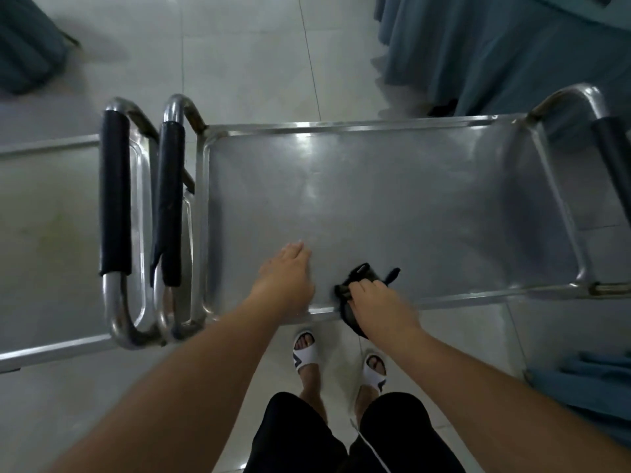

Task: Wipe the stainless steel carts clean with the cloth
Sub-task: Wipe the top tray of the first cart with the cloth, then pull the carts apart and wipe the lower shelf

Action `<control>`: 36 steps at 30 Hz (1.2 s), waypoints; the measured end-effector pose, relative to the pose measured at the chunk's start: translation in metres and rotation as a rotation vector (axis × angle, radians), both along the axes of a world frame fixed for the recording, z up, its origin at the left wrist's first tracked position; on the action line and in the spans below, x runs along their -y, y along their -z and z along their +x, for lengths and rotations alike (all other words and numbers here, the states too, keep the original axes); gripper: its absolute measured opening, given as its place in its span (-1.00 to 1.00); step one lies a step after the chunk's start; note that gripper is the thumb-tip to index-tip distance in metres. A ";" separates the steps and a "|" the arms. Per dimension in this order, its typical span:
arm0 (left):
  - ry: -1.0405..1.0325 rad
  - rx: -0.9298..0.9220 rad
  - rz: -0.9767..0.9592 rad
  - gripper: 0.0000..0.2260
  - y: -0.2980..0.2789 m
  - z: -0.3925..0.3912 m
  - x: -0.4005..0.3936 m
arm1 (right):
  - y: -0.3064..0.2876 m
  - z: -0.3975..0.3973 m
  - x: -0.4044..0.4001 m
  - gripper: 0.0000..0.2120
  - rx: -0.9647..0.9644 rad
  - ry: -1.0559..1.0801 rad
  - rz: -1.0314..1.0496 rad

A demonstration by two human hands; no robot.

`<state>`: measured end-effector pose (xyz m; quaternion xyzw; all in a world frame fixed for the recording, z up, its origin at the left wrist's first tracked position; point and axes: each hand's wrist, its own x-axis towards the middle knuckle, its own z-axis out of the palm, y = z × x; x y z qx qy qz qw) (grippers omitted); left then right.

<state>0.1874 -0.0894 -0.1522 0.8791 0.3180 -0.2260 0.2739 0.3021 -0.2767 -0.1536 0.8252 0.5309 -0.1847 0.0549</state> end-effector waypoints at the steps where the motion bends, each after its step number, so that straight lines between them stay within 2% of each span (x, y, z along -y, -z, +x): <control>1: -0.001 -0.008 -0.023 -0.38 -0.002 -0.009 0.012 | -0.002 -0.003 -0.001 -0.90 -0.021 0.025 -0.066; 4: -0.028 -0.001 -0.072 -0.39 -0.016 -0.036 0.050 | -0.019 -0.014 0.000 -0.83 -0.052 0.044 -0.249; 8: -0.060 -0.023 -0.032 -0.40 -0.033 -0.075 0.098 | -0.038 -0.026 0.021 -0.68 -0.060 -0.004 -0.359; 12: -0.118 -0.093 -0.023 -0.35 -0.048 -0.108 0.141 | -0.052 -0.038 0.061 -0.69 -0.013 -0.068 -0.336; 15: -0.148 -0.154 -0.013 -0.38 -0.063 -0.123 0.173 | -0.069 -0.049 0.091 -0.66 -0.003 -0.076 -0.313; 23: -0.073 -0.208 -0.015 -0.41 -0.102 -0.148 0.253 | -0.115 -0.080 0.152 -0.65 0.078 -0.133 -0.255; 29: -0.018 -0.215 0.072 -0.44 -0.107 -0.173 0.263 | -0.128 -0.102 0.170 -0.66 0.102 -0.113 -0.258; 36: 0.050 -0.230 0.189 -0.50 -0.111 -0.208 0.233 | -0.116 -0.140 0.157 -0.70 0.132 -0.075 -0.264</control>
